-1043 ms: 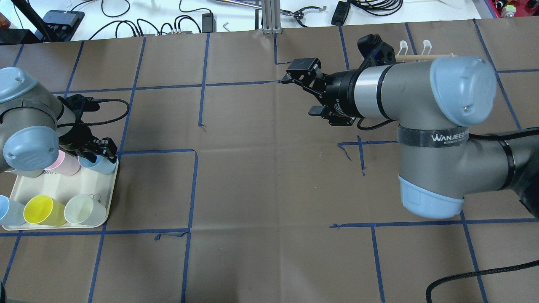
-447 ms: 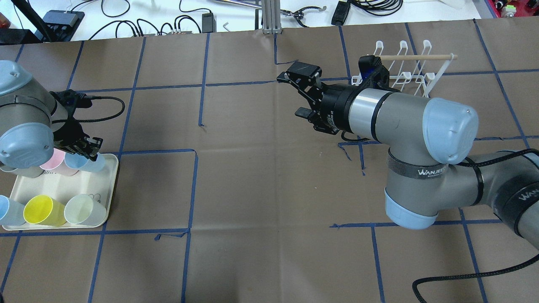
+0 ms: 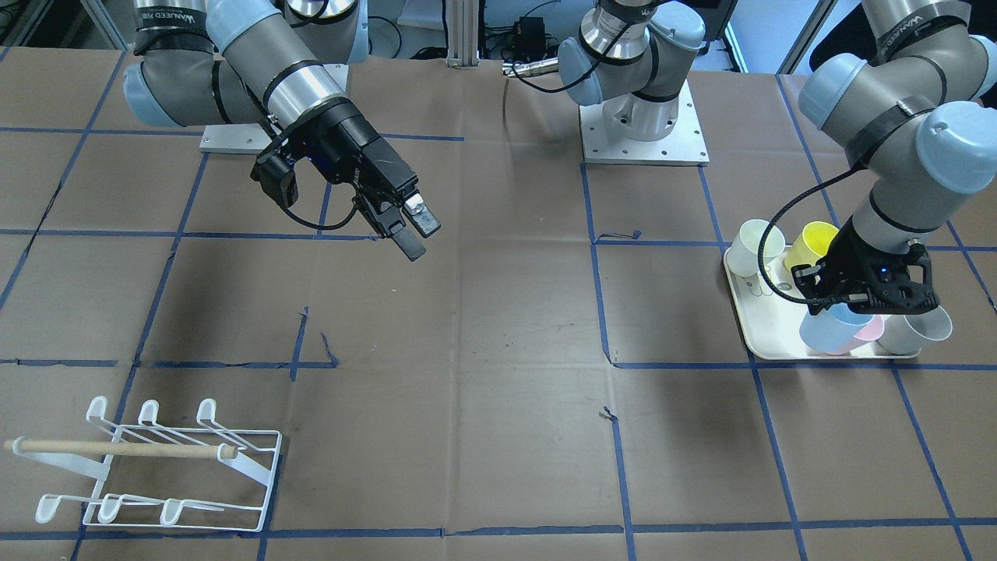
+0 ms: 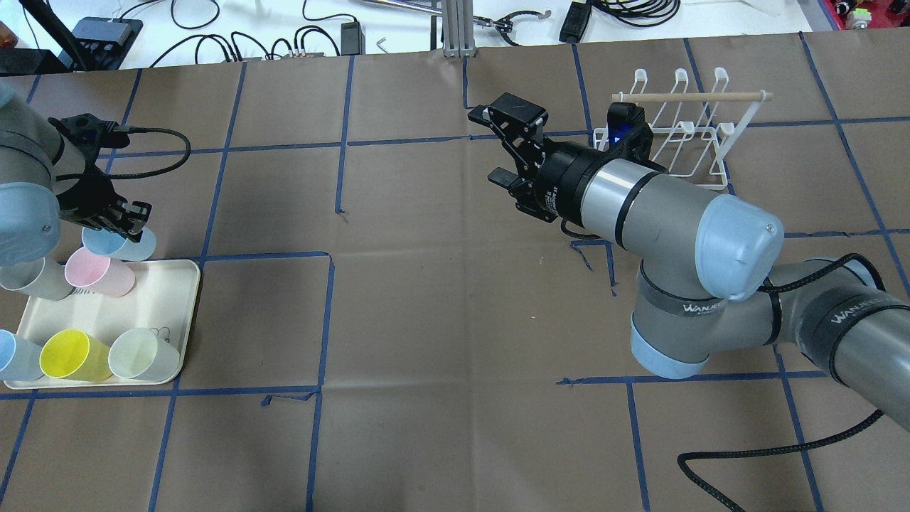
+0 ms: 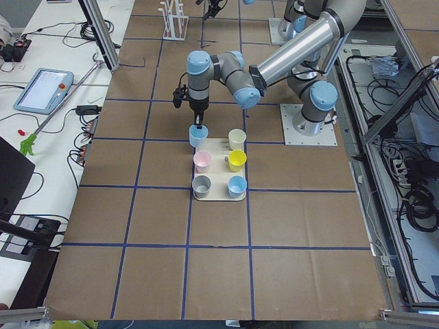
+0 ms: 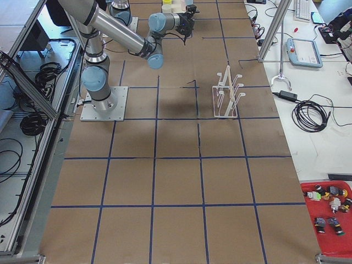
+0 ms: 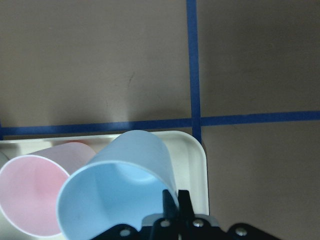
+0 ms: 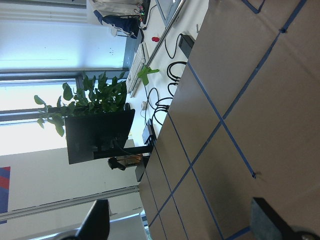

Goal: Transfer IKEA cup to right arm and place on rack

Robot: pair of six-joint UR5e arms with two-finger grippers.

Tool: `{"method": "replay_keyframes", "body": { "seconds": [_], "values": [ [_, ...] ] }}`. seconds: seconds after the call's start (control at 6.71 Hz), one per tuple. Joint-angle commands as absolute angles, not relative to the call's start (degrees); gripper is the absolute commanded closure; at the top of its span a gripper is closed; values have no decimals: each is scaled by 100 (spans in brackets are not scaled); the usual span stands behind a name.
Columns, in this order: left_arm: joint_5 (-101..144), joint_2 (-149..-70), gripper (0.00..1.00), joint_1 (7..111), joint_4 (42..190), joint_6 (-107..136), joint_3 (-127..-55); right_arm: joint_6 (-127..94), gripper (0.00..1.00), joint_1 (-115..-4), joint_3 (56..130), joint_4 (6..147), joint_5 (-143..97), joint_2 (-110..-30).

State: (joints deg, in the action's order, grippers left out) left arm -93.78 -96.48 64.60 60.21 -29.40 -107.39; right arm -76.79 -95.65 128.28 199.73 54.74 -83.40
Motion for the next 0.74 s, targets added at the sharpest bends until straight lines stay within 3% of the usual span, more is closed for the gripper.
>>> {"method": "replay_keyframes", "body": {
  "seconds": [0.0, 0.3, 0.6],
  "values": [
    [-9010, -9291, 100, 6460, 7086, -2945, -9911, -7787, 0, -9563, 13181, 20641, 5711, -8393],
    [-8948, -9430, 100, 6477, 8057, -2979, -8951, -8252, 0, -9562, 13236, 21014, 5967, -8394],
    [-7723, -9457, 100, 6486, 7981, -3215, -8930, -8253, 0, -9545, 13228, 20997, 5977, -8394]
  ]
}}
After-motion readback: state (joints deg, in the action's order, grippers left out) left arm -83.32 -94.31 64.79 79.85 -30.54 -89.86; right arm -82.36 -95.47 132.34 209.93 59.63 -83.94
